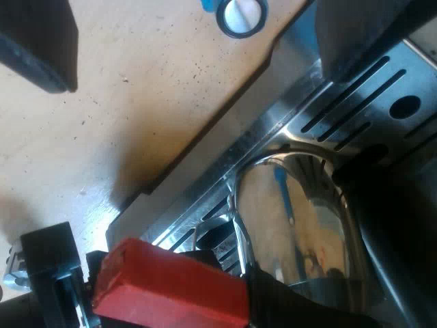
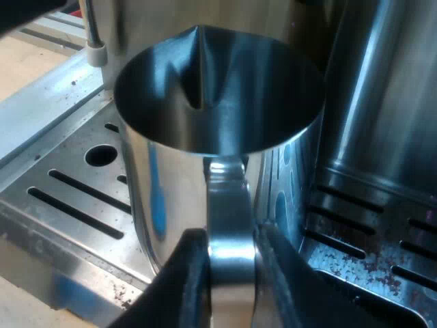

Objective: Place mug into machine

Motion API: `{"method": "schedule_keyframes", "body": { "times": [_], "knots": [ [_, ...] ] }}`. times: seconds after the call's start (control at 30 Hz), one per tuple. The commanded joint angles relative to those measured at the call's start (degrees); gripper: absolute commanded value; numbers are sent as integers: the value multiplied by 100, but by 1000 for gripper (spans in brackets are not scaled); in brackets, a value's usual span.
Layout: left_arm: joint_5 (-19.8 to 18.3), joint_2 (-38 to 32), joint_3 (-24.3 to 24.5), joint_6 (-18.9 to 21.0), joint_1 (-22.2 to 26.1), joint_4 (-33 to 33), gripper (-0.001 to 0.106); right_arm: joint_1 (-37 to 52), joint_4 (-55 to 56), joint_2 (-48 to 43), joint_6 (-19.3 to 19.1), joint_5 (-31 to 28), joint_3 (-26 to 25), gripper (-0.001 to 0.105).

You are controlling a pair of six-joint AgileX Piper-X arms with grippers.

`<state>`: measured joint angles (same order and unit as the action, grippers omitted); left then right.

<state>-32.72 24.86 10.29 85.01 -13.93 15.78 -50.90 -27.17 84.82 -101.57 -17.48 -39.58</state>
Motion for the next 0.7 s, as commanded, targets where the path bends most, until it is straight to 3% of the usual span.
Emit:
{"method": "schedule_keyframes", "body": {
  "times": [0.03,0.17,0.27,0.5,0.7],
  "knots": [
    [-55,0,19,50,-7,-104,74,-2,-138,-9,29,-37,-43,40],
    [-55,0,19,50,-7,-104,74,-16,-118,-40,100,-37,-43,46],
    [-55,0,19,50,-7,-104,74,-111,-64,-145,442,-182,49,46],
    [-55,0,19,50,-7,-104,74,-365,-443,-143,541,-680,567,45],
    [-55,0,19,50,-7,-104,74,-222,-1150,281,541,-680,581,45]
  ]
}}
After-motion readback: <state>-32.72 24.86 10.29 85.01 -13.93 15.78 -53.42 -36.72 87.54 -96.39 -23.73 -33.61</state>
